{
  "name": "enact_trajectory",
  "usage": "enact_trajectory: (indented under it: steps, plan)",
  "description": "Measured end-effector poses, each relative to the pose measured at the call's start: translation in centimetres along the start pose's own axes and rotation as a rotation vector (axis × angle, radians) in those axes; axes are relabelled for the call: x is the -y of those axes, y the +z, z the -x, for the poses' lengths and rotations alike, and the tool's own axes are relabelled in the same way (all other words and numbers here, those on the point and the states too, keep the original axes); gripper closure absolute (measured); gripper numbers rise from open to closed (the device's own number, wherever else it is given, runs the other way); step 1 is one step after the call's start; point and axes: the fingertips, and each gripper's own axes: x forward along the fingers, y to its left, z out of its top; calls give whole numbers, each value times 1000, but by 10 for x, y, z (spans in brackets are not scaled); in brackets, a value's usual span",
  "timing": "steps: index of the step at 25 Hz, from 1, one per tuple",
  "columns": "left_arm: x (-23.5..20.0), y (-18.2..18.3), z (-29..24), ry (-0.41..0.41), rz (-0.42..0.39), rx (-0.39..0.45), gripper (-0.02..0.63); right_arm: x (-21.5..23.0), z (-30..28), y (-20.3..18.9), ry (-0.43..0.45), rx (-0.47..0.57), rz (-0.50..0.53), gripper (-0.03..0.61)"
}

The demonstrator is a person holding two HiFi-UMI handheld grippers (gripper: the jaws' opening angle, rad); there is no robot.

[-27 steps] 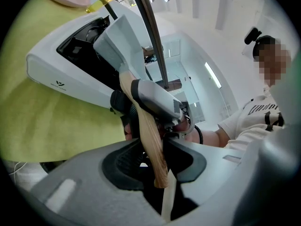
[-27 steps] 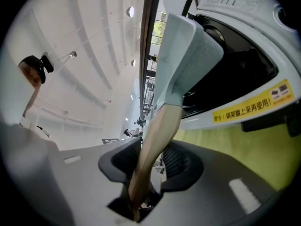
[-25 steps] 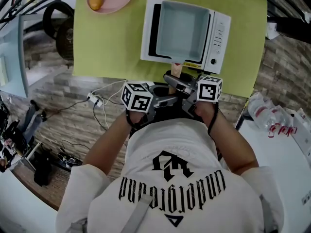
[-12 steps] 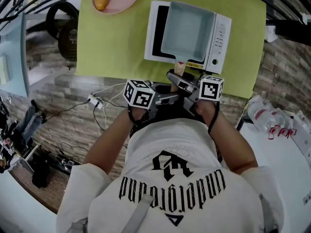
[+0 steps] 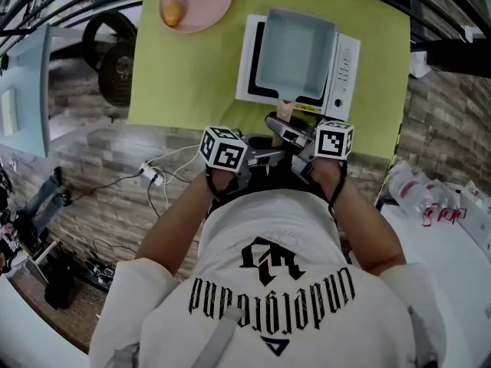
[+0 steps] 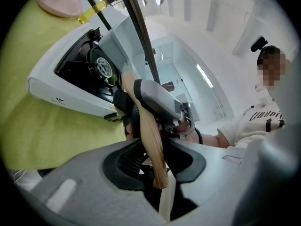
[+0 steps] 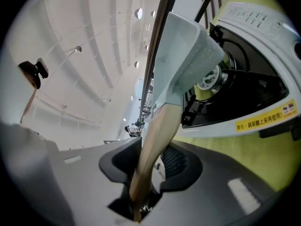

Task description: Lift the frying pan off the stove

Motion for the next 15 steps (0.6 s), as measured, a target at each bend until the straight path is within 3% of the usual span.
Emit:
enact_trajectory:
  steps: [15]
  plan:
    - [69, 24, 35, -33, -143, 57, 476, -88, -4, 14, 20, 33, 142, 448]
